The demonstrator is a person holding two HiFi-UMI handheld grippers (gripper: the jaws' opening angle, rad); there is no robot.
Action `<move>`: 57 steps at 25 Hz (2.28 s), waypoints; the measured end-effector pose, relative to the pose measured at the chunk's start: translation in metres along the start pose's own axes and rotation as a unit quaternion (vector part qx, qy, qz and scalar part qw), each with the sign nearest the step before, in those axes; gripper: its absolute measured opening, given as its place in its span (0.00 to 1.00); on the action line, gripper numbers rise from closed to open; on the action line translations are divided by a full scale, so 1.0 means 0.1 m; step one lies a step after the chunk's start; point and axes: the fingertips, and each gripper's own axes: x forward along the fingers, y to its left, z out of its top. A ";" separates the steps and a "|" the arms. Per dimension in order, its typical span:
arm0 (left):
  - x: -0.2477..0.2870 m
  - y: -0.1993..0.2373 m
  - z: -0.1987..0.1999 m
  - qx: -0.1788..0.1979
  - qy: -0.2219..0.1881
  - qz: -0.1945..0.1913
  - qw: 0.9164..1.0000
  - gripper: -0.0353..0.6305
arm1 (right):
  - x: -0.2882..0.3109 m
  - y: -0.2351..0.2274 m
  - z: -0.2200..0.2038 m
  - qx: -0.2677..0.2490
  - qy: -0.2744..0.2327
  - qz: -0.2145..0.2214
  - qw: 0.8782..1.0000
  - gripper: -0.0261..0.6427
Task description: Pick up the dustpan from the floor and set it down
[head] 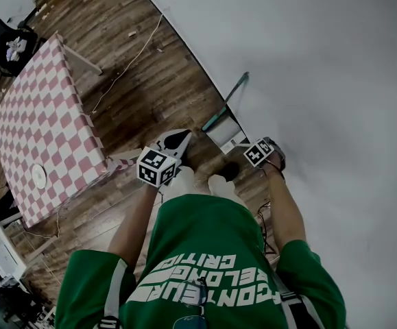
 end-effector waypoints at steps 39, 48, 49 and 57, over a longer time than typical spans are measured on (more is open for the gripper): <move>0.13 0.32 0.14 0.005 -0.002 -0.090 0.996 0.06 | -1.21 -0.10 0.09 0.132 -0.099 -0.088 0.982 0.29; 0.04 0.38 0.07 0.032 0.033 -0.145 0.988 0.06 | -2.29 -0.04 0.30 0.307 -0.251 -0.173 0.902 0.13; 0.03 0.37 0.07 0.033 0.034 -0.149 0.988 0.06 | -2.39 -0.02 0.30 0.319 -0.259 -0.179 0.894 0.10; -0.10 0.03 0.09 0.034 0.013 -0.144 0.989 0.06 | -2.76 0.11 0.17 0.370 -0.335 -0.165 0.851 0.05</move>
